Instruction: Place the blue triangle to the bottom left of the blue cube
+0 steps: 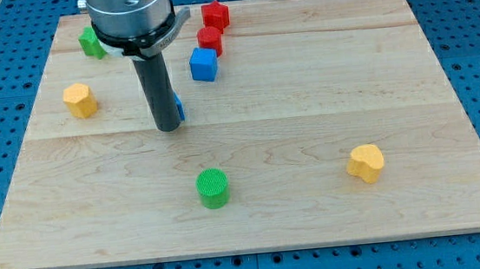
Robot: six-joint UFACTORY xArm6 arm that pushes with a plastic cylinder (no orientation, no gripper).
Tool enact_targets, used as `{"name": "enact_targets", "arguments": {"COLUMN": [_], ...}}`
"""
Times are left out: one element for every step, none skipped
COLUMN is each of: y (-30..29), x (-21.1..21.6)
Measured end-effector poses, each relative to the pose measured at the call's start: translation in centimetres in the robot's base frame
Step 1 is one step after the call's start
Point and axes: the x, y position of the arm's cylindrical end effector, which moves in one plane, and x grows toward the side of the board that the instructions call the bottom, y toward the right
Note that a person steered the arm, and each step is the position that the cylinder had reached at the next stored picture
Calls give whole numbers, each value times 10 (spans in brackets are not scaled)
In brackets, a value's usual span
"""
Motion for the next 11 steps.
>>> {"name": "enact_targets", "arguments": {"y": [-8, -17, -44, -53, -31, -12, -15, -33, -37, -49, -56], "x": [-10, -21, -24, -38, -61, -57, -48, -29, -18, -17, -17]}}
